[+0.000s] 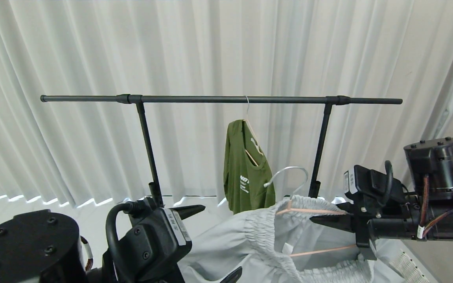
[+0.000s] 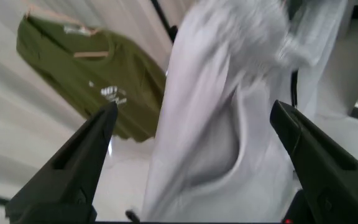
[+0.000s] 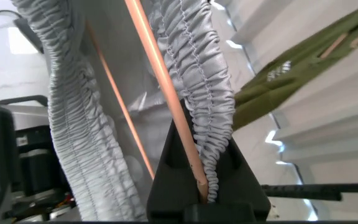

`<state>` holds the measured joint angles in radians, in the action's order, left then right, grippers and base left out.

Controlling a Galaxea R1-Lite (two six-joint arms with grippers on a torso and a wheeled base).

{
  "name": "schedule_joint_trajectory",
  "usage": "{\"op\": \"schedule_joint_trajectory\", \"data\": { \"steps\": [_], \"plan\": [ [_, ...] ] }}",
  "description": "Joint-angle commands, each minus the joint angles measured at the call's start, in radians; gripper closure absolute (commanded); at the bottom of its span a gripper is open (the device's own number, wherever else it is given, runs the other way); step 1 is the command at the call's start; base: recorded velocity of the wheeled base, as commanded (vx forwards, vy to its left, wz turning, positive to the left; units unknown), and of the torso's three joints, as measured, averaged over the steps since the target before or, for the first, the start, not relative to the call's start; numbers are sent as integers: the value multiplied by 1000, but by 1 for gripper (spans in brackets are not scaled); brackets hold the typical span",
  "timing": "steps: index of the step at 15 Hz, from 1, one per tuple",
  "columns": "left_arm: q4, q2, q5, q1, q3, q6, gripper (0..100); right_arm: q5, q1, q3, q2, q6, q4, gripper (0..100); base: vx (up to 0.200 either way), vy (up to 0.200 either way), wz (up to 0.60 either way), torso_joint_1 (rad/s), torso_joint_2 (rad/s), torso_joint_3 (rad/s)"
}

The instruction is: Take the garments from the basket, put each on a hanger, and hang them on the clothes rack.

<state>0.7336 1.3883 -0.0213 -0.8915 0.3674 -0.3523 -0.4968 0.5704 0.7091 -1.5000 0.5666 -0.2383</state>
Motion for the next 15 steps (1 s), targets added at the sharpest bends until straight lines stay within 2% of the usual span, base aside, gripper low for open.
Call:
{"op": "schedule_joint_trajectory", "data": {
  "steps": [1,2,4,8,10,13,15],
  "plan": [
    [0,-6,0,31,-32,1,0,-2,-55,0,23,10,4,100,0,0,0,0,0,0],
    [0,-14,-2,40,-38,3,0,-2,-66,0,26,13,4,100,0,0,0,0,0,0],
    [0,-49,-2,120,-127,3,0,-2,-106,-2,35,15,8,100,0,0,0,0,0,0],
    [-2,-48,0,240,-248,3,0,-2,-107,1,44,13,10,100,0,0,0,0,0,0],
    [0,32,1,293,-257,6,0,-3,-106,3,57,13,11,100,0,0,0,0,0,0],
    [0,156,9,341,-205,9,0,-3,-95,3,90,13,43,100,0,0,0,0,0,0],
    [0,170,61,344,-191,7,0,-3,-95,0,103,13,51,100,0,0,0,0,0,0]
  ]
}}
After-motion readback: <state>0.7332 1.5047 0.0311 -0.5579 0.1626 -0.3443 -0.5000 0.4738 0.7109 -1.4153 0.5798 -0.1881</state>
